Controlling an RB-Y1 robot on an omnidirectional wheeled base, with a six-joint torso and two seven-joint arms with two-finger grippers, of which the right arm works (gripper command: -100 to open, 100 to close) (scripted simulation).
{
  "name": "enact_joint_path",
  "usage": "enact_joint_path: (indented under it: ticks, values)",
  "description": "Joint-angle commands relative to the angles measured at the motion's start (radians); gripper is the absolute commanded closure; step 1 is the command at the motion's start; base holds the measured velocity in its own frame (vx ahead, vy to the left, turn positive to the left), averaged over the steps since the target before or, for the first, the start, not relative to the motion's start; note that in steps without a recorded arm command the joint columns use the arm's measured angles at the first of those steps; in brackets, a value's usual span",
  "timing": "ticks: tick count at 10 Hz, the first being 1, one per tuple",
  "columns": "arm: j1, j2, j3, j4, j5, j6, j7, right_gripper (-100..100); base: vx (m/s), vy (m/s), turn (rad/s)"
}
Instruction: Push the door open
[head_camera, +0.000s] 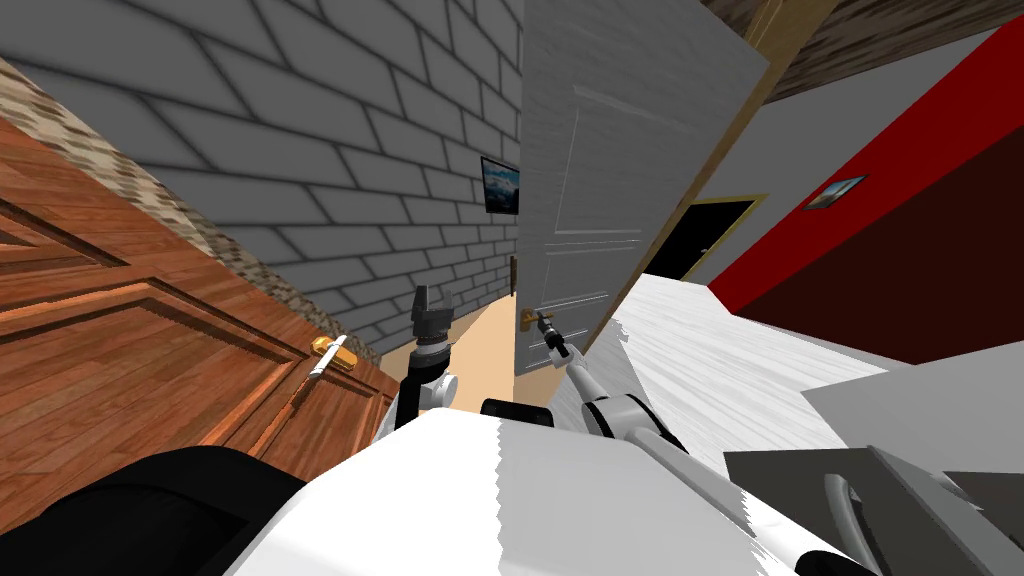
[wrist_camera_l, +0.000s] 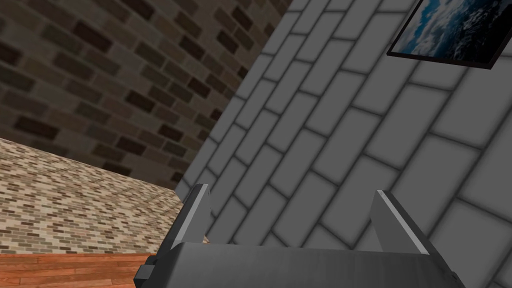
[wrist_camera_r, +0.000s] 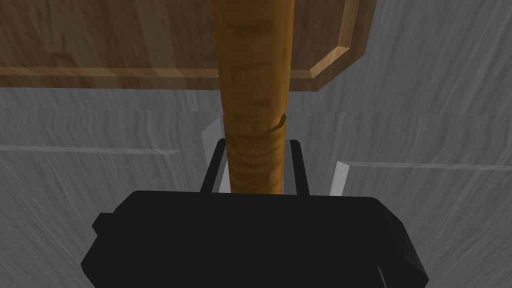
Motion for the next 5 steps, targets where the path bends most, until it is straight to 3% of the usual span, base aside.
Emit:
enact_joint_path:
  ticks: [1, 3, 4, 5]
  values:
    - [-0.015, -0.004, -0.021, 0.011, -0.011, -0.002, 0.016, 100, 0.101, 0.177, -0.056]
    - [-0.013, -0.003, -0.034, 0.012, -0.018, 0.002, 0.028, 100, 0.080, 0.173, -0.044]
    - [-0.009, -0.008, -0.031, 0.006, -0.016, 0.005, 0.023, 100, 0.045, 0.071, -0.044]
    - [-0.008, -0.016, -0.049, 0.006, -0.024, 0.007, 0.033, 100, 0.106, 0.088, -0.047]
